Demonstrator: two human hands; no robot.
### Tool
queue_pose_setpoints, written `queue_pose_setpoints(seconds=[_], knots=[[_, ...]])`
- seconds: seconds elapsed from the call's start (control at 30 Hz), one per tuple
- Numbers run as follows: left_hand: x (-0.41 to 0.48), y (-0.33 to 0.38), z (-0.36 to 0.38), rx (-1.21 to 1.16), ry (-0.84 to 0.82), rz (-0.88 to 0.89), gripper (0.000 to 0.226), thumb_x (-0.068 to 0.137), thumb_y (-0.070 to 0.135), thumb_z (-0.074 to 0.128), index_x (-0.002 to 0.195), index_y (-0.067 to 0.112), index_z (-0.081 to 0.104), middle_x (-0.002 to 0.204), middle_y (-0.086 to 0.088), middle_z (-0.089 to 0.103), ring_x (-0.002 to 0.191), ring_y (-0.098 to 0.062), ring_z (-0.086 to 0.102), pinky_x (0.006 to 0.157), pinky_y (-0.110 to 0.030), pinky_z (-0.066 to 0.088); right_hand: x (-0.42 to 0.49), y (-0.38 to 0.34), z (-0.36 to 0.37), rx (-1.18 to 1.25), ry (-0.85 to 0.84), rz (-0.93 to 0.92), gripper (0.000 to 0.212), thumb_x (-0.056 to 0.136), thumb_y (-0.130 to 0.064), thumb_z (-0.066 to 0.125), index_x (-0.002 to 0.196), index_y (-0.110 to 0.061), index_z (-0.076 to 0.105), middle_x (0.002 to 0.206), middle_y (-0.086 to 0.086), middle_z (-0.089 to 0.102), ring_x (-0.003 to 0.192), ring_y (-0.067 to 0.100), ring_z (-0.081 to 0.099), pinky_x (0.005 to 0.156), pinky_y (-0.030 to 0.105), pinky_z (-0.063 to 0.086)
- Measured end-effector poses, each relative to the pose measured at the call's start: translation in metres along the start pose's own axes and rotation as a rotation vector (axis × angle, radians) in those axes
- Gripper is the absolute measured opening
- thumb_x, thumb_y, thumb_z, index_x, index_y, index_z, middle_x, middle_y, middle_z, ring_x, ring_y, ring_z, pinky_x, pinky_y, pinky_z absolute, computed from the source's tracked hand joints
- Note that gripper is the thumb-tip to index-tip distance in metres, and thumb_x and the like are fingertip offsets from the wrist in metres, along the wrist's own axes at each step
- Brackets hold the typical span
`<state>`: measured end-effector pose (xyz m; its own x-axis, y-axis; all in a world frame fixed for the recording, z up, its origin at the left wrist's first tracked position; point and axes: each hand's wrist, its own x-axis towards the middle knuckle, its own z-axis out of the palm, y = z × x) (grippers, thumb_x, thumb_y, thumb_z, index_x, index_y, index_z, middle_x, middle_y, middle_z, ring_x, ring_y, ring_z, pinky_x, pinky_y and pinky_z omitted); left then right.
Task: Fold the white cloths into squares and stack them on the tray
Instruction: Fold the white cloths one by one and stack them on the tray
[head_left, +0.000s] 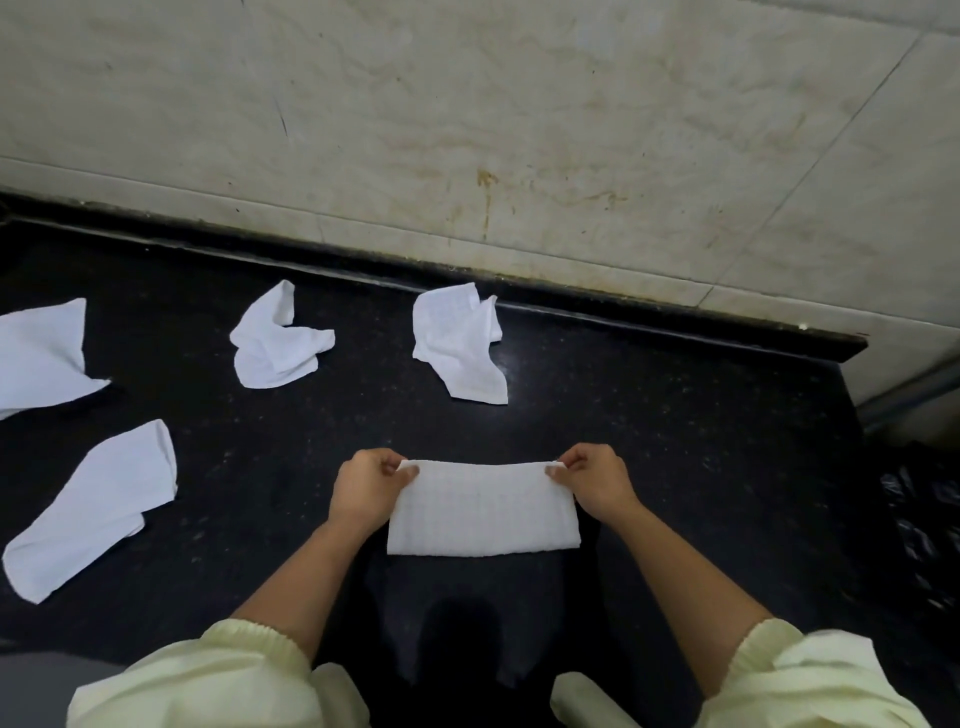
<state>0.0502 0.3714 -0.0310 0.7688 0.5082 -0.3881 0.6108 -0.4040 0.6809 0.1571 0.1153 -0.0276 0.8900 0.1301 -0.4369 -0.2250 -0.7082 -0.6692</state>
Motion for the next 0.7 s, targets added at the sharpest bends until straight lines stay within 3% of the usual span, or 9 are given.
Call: queue_pose_setpoints(seconds=[0.2, 0.33, 0.4, 0.53, 0.7], knots=[[-0.004, -0.003, 0.003, 0.145, 0.074, 0.047, 0.024, 0.089, 0.031, 0.064, 0.11, 0.018, 0.061, 0.095, 0.003, 0.06, 0.085, -0.014, 0.058, 0.071, -0.031, 0.049, -0.004, -0.004, 0.003, -0.093, 0.044, -0.061, 0.013, 0.088, -0.02, 0.067, 0.094, -0.01, 0.063, 0.082, 0.0, 0.06, 0.079, 0.015, 0.058, 0.064, 0.023, 0.047], [-0.025, -0.007, 0.01, 0.274, 0.192, 0.251, 0.029, 0.09, 0.037, 0.062, 0.113, 0.023, 0.054, 0.106, 0.006, 0.047, 0.095, -0.011, 0.049, 0.066, -0.028, 0.047, -0.027, -0.007, 0.006, -0.283, 0.225, -0.316, 0.013, 0.09, -0.019, 0.062, 0.101, -0.013, 0.06, 0.099, -0.005, 0.05, 0.092, 0.011, 0.049, 0.075, 0.026, 0.046], [-0.039, -0.012, 0.019, 0.329, 0.178, 0.381, 0.028, 0.087, 0.04, 0.065, 0.106, 0.022, 0.058, 0.103, 0.005, 0.048, 0.095, -0.013, 0.049, 0.067, -0.028, 0.049, -0.042, -0.006, 0.012, -0.239, 0.148, -0.376, 0.008, 0.089, -0.02, 0.063, 0.094, -0.014, 0.062, 0.095, -0.006, 0.055, 0.085, 0.009, 0.052, 0.074, 0.027, 0.048], [-0.056, -0.022, 0.04, 0.461, 0.126, 0.485, 0.034, 0.082, 0.049, 0.066, 0.102, 0.022, 0.059, 0.103, 0.001, 0.053, 0.089, -0.018, 0.048, 0.072, -0.027, 0.042, -0.065, 0.005, 0.029, -0.292, -0.197, -0.293, 0.017, 0.091, -0.029, 0.06, 0.085, -0.014, 0.065, 0.085, -0.006, 0.064, 0.076, 0.01, 0.06, 0.073, 0.032, 0.054], [-0.062, -0.031, 0.034, 0.421, -0.002, 0.334, 0.043, 0.084, 0.056, 0.059, 0.115, 0.027, 0.05, 0.11, 0.006, 0.043, 0.1, -0.013, 0.042, 0.083, -0.025, 0.041, -0.067, 0.023, 0.023, -0.175, -0.084, -0.138, 0.022, 0.094, -0.026, 0.057, 0.081, -0.01, 0.063, 0.073, -0.001, 0.064, 0.065, 0.01, 0.058, 0.06, 0.026, 0.05]])
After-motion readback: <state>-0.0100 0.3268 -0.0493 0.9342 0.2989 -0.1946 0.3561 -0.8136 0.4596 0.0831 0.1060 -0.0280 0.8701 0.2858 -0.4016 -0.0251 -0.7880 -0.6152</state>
